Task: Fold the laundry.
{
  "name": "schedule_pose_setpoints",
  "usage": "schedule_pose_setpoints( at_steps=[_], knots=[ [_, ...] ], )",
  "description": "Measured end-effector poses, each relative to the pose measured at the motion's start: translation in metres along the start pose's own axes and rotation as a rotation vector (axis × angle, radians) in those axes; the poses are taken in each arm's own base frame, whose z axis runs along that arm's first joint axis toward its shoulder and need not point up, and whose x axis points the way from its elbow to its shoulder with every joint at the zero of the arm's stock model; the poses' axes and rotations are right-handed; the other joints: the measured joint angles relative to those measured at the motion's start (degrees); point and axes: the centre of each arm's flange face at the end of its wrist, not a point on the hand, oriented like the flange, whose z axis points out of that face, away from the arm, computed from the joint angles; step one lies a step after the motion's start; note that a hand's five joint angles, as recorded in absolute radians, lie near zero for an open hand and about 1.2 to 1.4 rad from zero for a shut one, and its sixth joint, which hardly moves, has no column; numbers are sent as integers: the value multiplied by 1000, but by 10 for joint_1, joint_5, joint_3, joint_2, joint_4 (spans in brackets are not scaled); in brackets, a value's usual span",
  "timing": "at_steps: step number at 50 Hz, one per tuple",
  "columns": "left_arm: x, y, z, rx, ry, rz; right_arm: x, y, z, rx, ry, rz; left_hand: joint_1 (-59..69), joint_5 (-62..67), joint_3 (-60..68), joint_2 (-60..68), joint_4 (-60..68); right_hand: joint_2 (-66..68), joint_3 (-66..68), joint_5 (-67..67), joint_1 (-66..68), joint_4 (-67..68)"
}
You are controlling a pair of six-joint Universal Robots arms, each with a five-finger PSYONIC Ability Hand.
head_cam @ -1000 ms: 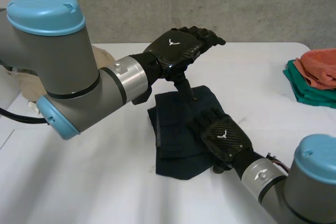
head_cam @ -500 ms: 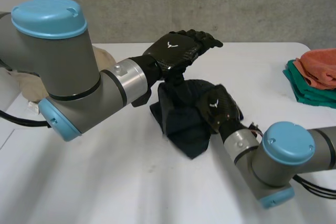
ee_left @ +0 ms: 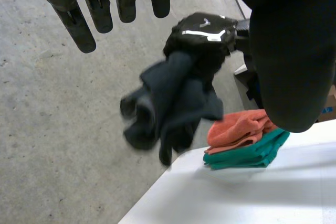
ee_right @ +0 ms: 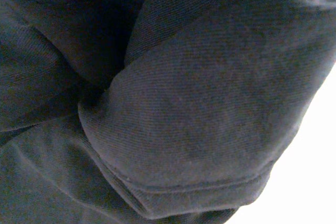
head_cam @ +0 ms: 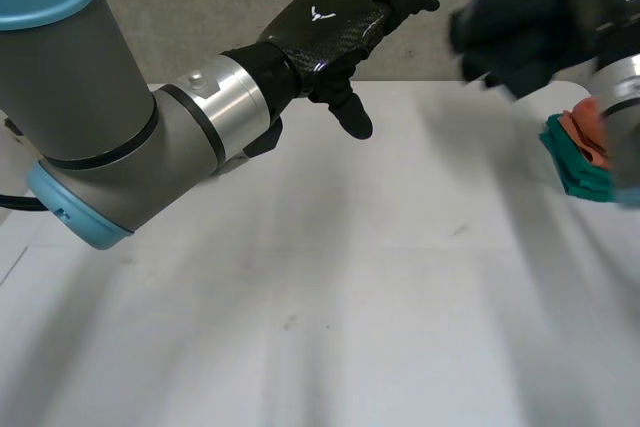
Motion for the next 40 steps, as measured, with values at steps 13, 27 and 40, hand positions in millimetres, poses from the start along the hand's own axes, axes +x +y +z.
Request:
schedule_pose_setpoints(
  at_steps=[13,27,40],
  knots=[
    [5,2,-2,-11,10,-24,101,152,11,-25,14,138,0,0,0,0,0,0,1,14,0,6],
    [12,18,-2,-53,24,-46,113,280,-66,-180,-149,159,0,0,0,0,0,1,3,37,0,6],
    [17,17,-2,-53,33,-47,125,247,-63,-160,-149,134,0,0,0,0,0,-540,-540,-480,-482,-541]
  ],
)
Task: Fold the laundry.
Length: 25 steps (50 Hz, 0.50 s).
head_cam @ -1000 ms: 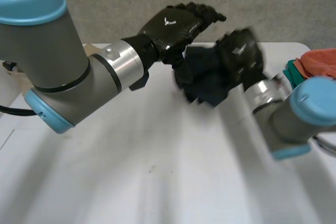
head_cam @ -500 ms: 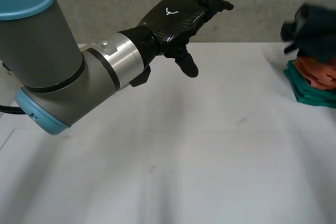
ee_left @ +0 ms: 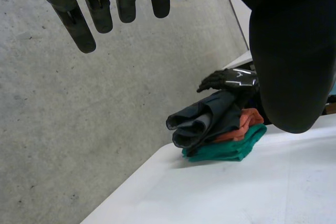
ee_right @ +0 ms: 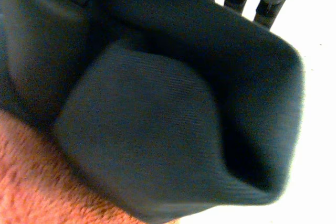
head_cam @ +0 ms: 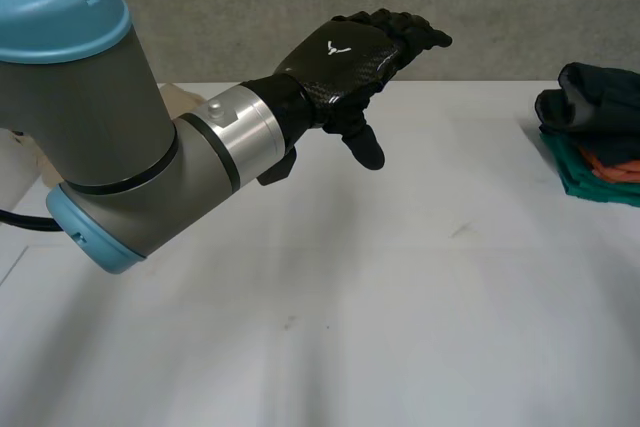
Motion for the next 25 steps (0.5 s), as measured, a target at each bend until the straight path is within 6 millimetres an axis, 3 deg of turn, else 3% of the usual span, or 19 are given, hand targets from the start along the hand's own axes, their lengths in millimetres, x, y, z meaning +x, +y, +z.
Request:
schedule_pose_setpoints(
  at_steps=[8,15,17,18,20,22,25],
  knots=[
    [4,-2,-1,2,5,-2,28,-47,-14,-71,77,30,0,0,0,0,0,-9,-15,-14,-2,-19],
    [13,-5,-2,9,25,-11,80,-78,-45,-243,281,5,0,0,0,0,0,-9,-15,-14,-2,-19],
    [14,-6,-2,10,27,-14,86,-81,-48,-260,305,-14,0,0,0,0,0,-9,-15,-14,-2,-19],
    [16,-8,-3,14,32,-20,103,-93,-55,-316,382,-94,0,0,0,0,0,-9,-15,-14,-2,-19],
    [18,-11,-3,21,35,-26,116,-105,-59,-359,448,-188,0,0,0,0,0,-9,-15,-14,-2,-19],
    [19,-15,-4,32,37,-32,125,-118,-58,-386,502,-286,0,0,0,0,0,-9,-15,-14,-2,-19],
    [20,-24,-6,53,36,-34,121,-141,-45,-360,536,-387,0,0,0,0,0,-9,-15,-14,-2,-19]
  ],
)
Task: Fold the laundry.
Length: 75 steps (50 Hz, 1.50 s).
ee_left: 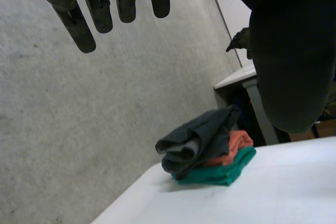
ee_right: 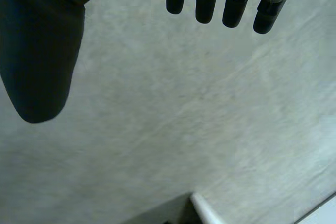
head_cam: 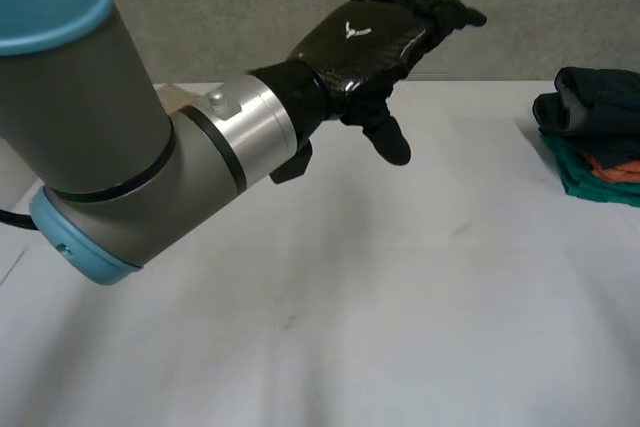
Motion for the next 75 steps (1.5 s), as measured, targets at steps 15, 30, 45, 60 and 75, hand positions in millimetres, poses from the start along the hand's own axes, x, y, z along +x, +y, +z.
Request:
schedule_pose_setpoints(
  at_steps=[15,30,45,60,75],
  knots=[
    [-92,-40,-24,78,-435,114,-128,-188,-106,535,-415,304,1,0,0,1,0,0,0,0,0,0],
    [-283,127,-81,-445,-666,448,-245,-141,-251,179,-967,175,-1,0,-1,0,0,0,0,0,0,0],
    [-346,230,-87,-416,-621,436,-253,-108,-272,54,-1001,104,488,468,492,515,500,0,0,0,0,0],
    [-256,30,-31,129,-700,393,-248,-108,-273,45,-968,110,530,503,560,581,574,0,0,0,0,0],
    [-57,90,44,49,-268,6,-215,-130,-248,2,-758,229,530,512,577,589,579,0,0,0,0,0]
  ],
)
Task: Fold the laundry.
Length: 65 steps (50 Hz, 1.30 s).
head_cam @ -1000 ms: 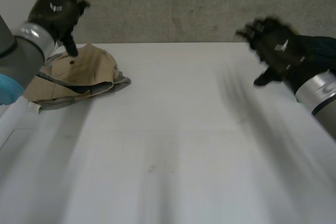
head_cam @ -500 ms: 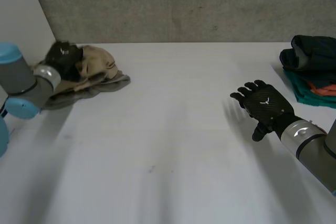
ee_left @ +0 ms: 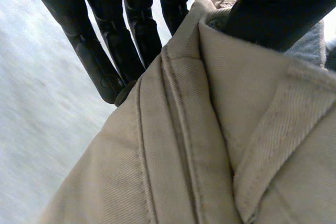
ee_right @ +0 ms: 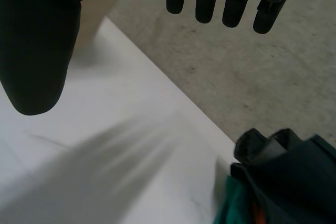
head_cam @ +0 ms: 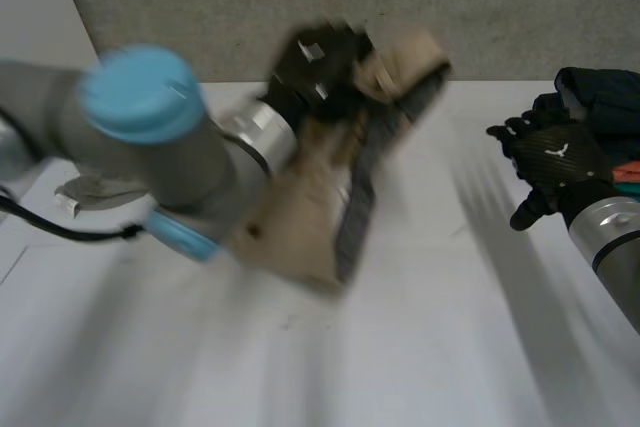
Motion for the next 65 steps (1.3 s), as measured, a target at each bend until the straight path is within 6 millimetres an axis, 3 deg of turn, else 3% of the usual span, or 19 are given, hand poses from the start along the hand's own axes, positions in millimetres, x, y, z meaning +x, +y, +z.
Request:
schedule_pose_setpoints(
  at_steps=[3,5,6,7,10,13,19,23,25,26,29,32,40,44,46,48,54,61,65],
  knots=[
    [23,35,-1,-81,41,-20,8,1,1,-7,30,13,-34,-35,-71,-79,-75,0,0,0,0,0],
    [43,59,-5,-140,78,-31,14,3,2,-16,53,21,-350,-314,-340,-353,-359,0,0,0,0,0],
    [48,64,-7,-155,89,-33,16,4,2,-20,60,23,-350,-314,-340,-353,-359,0,0,0,0,0],
    [54,68,-9,-167,99,-35,19,5,3,-24,66,24,-447,-414,-436,-460,-459,0,0,0,0,0],
    [64,64,-13,-174,119,-34,21,7,3,-32,74,27,-497,-506,-528,-542,-555,0,0,0,0,0],
    [58,37,-16,-139,107,-22,22,8,3,-38,76,28,-497,-507,-528,-543,-556,0,0,0,0,0],
    [-12,-14,-24,-74,-42,69,13,8,-1,-57,36,34,-497,-507,-528,-543,-556,0,0,0,0,0],
    [-63,-19,-32,-96,-145,153,-1,6,-8,-97,-23,46,-497,-507,-528,-543,-556,0,0,0,0,0],
    [-86,-14,-35,-126,-181,192,-8,6,-12,-120,-55,52,-497,-507,-528,-543,-556,0,0,0,0,0],
    [-108,-3,-38,-169,-204,229,-14,7,-15,-140,-81,57,-497,-507,-528,-543,-556,0,0,0,0,0],
    [-142,25,-43,-261,-213,287,-29,9,-21,-177,-141,66,-497,-507,-528,-543,-556,0,0,0,0,0],
    [-165,54,-49,-343,-194,328,-43,13,-25,-200,-189,70,-497,-507,-528,-543,-556,0,0,0,0,0],
    [-189,114,-52,-460,-120,376,-69,28,-18,-187,-238,65,-493,-506,-526,-541,-555,6,6,6,5,6],
    [-190,131,-47,-465,-105,384,-78,38,-7,-158,-232,57,-233,-282,-312,-314,-333,143,143,139,144,142],
    [-190,136,-43,-459,-105,389,-81,44,0,-145,-227,50,4,-61,-88,-99,-108,341,335,315,312,321],
    [-190,137,-40,-453,-115,396,-82,48,5,-139,-218,44,49,15,-5,-13,-22,496,486,478,455,484],
    [-184,124,-33,-450,-190,418,-74,46,16,-117,-158,26,49,16,11,1,-5,554,558,548,523,563],
    [-156,63,-38,-420,-291,417,-41,1,38,27,-32,-18,49,16,11,1,-5,554,559,549,523,564],
    [-122,26,-53,-390,-279,368,-24,-20,55,69,12,-40,49,16,11,1,-5,497,502,491,470,506]
  ],
)
